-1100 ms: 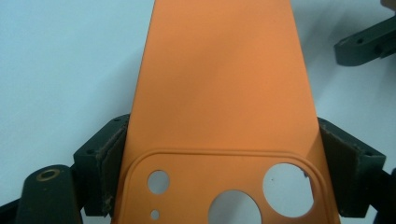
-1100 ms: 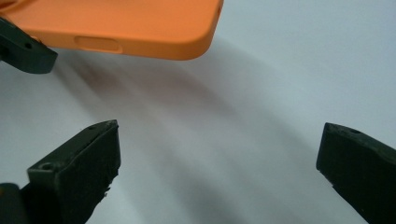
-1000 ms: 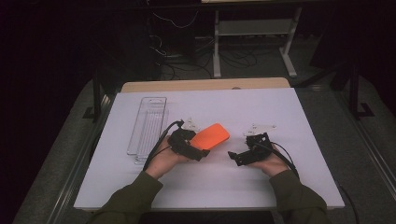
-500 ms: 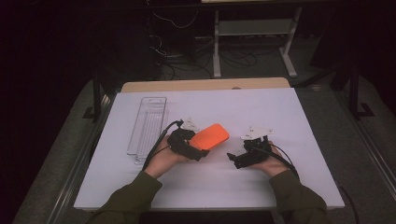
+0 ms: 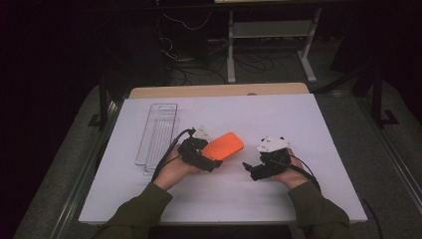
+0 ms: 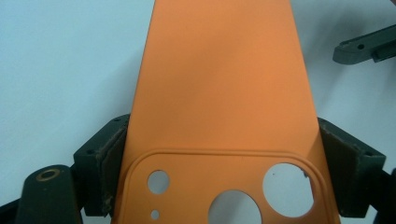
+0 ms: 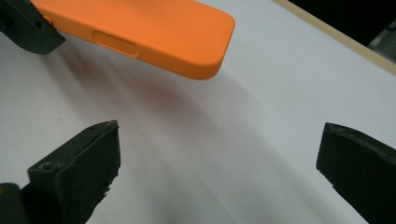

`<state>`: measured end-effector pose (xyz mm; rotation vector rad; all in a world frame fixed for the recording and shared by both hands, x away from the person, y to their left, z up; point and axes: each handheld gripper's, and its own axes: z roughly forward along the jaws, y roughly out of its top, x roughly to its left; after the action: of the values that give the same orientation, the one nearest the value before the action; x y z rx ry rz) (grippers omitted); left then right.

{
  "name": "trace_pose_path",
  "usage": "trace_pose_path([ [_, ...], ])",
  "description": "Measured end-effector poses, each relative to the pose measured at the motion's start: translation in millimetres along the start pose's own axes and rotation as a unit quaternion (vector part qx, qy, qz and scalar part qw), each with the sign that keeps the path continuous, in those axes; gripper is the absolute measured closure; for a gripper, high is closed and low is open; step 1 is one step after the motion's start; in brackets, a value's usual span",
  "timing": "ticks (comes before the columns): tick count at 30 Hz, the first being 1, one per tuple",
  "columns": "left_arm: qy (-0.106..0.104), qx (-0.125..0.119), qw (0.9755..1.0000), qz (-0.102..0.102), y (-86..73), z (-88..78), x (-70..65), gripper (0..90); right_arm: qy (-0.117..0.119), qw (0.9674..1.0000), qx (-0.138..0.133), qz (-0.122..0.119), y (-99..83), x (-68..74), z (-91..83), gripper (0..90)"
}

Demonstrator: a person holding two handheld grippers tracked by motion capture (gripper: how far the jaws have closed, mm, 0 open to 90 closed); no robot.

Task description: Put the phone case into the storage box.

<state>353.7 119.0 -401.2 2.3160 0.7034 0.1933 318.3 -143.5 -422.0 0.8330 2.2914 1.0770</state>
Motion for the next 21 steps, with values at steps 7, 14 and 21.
trace_pose_path([
  [7,-0.001,-0.002,1.0,-0.003,-0.4,1.4,-1.4,15.5,-0.008,0.9997,-0.011,-0.021,1.3,3.0,-2.7,0.0],
  [14,0.003,0.001,1.0,0.004,-0.4,0.7,-0.5,15.5,-0.024,0.9975,-0.018,-0.064,1.9,8.0,-3.6,0.0],
  [21,0.0,0.005,0.9999,0.012,-0.1,1.8,-1.4,15.5,-0.033,0.9953,-0.017,-0.089,1.3,13.9,-2.8,0.0],
])
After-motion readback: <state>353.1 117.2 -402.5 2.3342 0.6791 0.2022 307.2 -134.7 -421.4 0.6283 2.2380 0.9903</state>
